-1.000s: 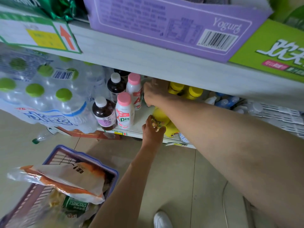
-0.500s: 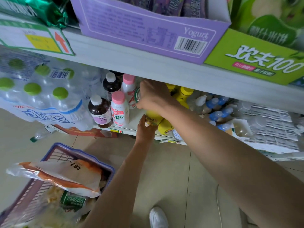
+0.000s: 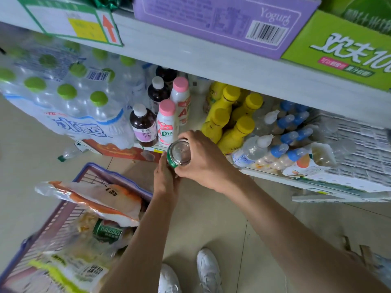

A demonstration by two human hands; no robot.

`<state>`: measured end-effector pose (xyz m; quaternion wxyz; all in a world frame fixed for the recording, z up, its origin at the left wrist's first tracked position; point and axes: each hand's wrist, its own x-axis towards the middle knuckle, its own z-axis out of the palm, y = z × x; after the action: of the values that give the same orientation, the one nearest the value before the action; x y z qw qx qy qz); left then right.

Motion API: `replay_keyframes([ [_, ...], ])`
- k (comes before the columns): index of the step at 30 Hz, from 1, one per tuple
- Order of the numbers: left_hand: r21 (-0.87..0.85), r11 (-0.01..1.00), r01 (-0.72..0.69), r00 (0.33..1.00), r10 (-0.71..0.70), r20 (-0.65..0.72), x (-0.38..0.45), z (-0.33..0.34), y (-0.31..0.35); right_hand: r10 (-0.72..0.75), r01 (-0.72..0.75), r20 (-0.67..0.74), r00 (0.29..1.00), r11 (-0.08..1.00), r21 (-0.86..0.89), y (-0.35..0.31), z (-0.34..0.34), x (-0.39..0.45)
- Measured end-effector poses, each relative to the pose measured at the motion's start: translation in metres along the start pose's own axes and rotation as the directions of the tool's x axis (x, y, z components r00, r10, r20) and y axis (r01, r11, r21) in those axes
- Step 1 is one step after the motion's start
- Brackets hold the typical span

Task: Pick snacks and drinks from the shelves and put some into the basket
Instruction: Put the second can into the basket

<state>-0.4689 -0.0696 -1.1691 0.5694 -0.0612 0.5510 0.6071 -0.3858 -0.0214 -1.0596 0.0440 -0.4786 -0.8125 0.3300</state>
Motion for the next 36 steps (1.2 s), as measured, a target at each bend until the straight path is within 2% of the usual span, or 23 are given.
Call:
replay_keyframes([
  [4, -0.023, 0.998, 0.061, 0.998, -0.061, -0.008, -0.015, -0.027, -0.006, -0.059, 0.064, -0.045, 0.997, 0.991, 0.114, 0.007, 0.030, -0.016],
  [7, -0.051, 0.998, 0.047, 0.999, -0.047, -0.003, -0.028, -0.047, -0.007, -0.116, 0.112, 0.012, 0.993, 0.976, 0.186, 0.009, 0.047, -0.027],
  [11, 0.006, 0.998, 0.055, 0.997, -0.055, 0.062, -0.043, -0.066, -0.006, -0.154, 0.132, 0.028, 0.988, 0.914, 0.384, 0.003, 0.060, -0.034],
  [15, 0.025, 0.997, 0.069, 0.996, -0.070, 0.058, -0.054, -0.086, -0.001, -0.065, -0.037, 0.142, 0.988, 0.786, 0.617, 0.003, 0.074, -0.030],
  [19, 0.042, 0.999, 0.003, 1.000, -0.004, 0.021, -0.070, -0.096, 0.006, 0.024, -0.187, 0.219, 0.975, 0.620, 0.762, 0.000, 0.080, -0.023],
  [24, 0.152, 0.975, -0.162, 0.982, 0.145, 0.122, -0.081, -0.106, 0.006, 0.070, -0.347, 0.363, 0.929, 0.502, 0.792, -0.003, 0.078, -0.010],
  [27, 0.170, 0.962, -0.215, 0.972, 0.194, 0.133, -0.084, -0.106, 0.006, 0.135, -0.430, 0.411, 0.901, 0.390, 0.814, -0.002, 0.077, -0.005],
  [29, 0.193, 0.950, -0.247, 0.965, 0.222, 0.143, -0.087, -0.105, 0.006, 0.170, -0.447, 0.414, 0.894, 0.401, 0.800, -0.005, 0.077, -0.001],
  [32, 0.257, 0.909, -0.327, 0.943, 0.295, 0.157, -0.088, -0.109, 0.005, 0.192, -0.427, 0.383, 0.904, 0.486, 0.763, -0.008, 0.081, 0.001],
  [36, 0.316, 0.886, -0.338, 0.941, 0.322, 0.103, -0.094, -0.123, 0.001, 0.090, -0.358, 0.367, 0.926, 0.524, 0.773, -0.019, 0.087, -0.010],
])
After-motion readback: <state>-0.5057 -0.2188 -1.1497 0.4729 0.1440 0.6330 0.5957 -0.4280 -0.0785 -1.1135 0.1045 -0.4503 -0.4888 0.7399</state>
